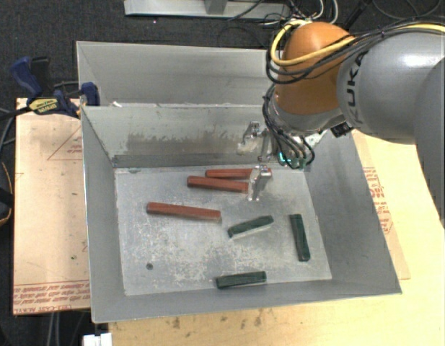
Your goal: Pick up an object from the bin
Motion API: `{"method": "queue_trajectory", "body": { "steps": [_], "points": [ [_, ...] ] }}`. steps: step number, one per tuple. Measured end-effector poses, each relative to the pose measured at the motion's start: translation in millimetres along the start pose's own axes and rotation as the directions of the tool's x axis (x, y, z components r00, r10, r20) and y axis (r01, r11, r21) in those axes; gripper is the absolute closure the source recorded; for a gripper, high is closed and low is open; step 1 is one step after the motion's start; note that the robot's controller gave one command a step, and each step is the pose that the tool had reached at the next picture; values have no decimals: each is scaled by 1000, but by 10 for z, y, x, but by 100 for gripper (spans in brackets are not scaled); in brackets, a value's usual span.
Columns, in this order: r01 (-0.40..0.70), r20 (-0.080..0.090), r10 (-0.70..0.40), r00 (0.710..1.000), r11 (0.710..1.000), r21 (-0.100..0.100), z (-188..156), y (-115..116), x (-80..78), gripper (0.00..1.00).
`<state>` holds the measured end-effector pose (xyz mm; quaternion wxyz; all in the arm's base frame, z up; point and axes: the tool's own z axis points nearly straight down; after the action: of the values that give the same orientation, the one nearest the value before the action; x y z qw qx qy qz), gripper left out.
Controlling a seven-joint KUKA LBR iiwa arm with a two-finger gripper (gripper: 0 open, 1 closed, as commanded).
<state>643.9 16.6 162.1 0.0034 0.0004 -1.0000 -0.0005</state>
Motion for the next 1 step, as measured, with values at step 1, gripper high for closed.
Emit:
{"method": "queue_trajectory", "body": {
  "steps": [1],
  "points": [
    [0, 8, 0, 1000, 1000, 0, -50, 0, -18, 0]
  ]
}}
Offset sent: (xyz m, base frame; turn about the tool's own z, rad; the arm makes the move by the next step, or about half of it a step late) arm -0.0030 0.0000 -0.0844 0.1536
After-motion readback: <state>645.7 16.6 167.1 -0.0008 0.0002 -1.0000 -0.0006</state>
